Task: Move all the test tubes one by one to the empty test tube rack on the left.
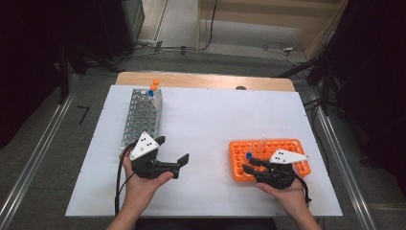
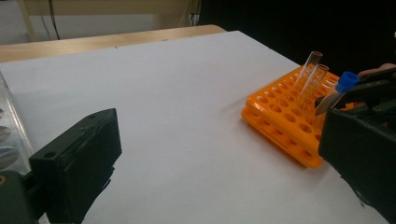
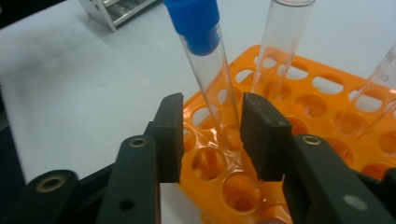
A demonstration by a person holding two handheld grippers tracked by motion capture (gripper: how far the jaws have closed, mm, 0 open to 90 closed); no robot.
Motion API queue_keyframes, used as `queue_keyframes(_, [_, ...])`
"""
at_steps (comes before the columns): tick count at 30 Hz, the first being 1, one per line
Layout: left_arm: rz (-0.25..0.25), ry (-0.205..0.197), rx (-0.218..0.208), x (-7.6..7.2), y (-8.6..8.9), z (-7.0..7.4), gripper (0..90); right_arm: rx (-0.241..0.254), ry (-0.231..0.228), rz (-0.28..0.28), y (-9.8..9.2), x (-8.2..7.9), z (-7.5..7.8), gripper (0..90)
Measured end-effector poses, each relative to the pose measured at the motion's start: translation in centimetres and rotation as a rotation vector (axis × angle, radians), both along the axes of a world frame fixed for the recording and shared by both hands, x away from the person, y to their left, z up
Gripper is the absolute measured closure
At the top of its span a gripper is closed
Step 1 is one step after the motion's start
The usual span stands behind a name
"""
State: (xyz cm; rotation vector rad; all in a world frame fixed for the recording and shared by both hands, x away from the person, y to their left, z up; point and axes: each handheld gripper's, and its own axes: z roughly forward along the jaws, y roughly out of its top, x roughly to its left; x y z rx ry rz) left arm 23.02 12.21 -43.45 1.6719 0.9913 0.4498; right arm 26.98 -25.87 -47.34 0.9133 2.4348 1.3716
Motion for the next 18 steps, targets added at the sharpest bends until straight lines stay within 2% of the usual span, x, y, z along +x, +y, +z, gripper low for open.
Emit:
queue_keyframes(3, [-0.021, 0.007, 0.011, 0.0, -0.6, -0.3, 0.0, -0.053, -0.043, -0.034, 0.3, -0.1, -0.2, 66.8])
queue_keyframes(5, [-0.034, 0.013, 0.009, 0.1, -1.0, -0.4, 0.0, -0.077, -0.052, -0.052, 0.3, -0.2, -0.3, 71.6])
queue_keyframes(10, [-0.059, 0.017, 0.010, 0.1, -1.7, -0.6, 0.0, -0.074, -0.065, -0.056, 0.0, -0.2, -0.4, 75.2])
queue_keyframes(14, [-0.068, 0.020, 0.000, 0.1, -2.1, -0.7, 0.0, -0.027, -0.076, -0.058, -0.4, -0.3, 0.1, 75.3])
queue_keyframes(18, [-0.081, 0.023, -0.006, 0.1, -2.5, -0.7, 0.0, -0.001, -0.090, -0.059, -0.8, -0.4, 0.7, 75.3])
